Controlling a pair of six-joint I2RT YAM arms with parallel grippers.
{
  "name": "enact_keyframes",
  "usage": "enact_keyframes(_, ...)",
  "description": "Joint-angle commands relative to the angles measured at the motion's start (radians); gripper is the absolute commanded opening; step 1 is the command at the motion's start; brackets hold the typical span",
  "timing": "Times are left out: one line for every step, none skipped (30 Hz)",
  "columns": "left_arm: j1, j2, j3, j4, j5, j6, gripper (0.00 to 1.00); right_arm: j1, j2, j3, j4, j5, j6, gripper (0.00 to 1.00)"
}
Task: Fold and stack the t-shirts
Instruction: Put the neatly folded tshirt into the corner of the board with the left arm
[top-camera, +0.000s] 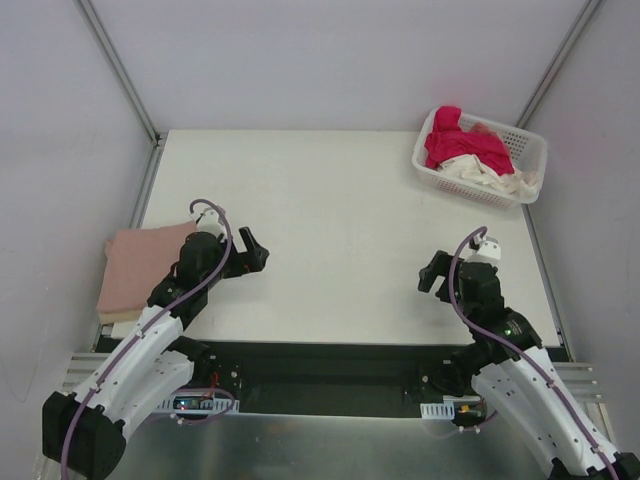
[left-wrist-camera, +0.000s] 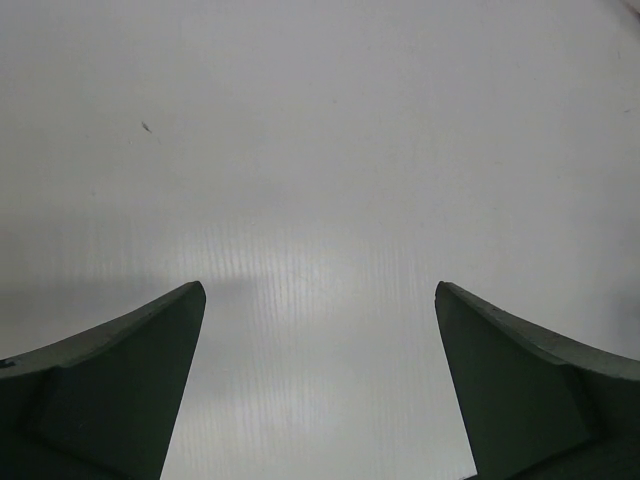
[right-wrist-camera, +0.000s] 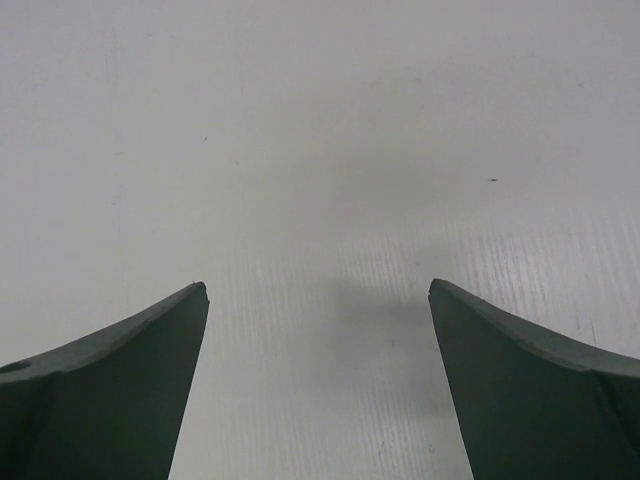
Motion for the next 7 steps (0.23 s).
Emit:
enact_keyframes(-0.002,0.002,0.002,0.046,0.013,0.064,0.99,0.002,-0.006,0.008,0.065,0.041,0.028,0.97)
enact_keyframes(-0.003,0.005,0.002,0.043,0.010,0.064,0.99,0.000,-0.004,0.013,0.065,0.043,0.021,0.97)
enact_keyframes(-0.003,0.006,0.000,0.043,0.010,0.064,0.99,0.002,-0.004,0.015,0.064,0.045,0.012,0.97)
enact_keyframes(-0.003,0.009,-0.001,0.043,0.010,0.062,0.99,0.002,-0.001,0.019,0.062,0.049,0.008,0.97)
enact_keyframes(-0.003,0.014,-0.003,0.040,0.004,0.061,0.99,0.003,0.002,0.021,0.062,0.051,0.005,0.97)
enact_keyframes(-0.003,0.016,-0.003,0.037,0.005,0.061,0.99,0.002,0.002,0.022,0.064,0.054,0.001,0.97)
enact_keyframes(-0.003,0.019,-0.004,0.037,0.005,0.059,0.99,0.002,0.007,0.021,0.062,0.060,0.001,0.97)
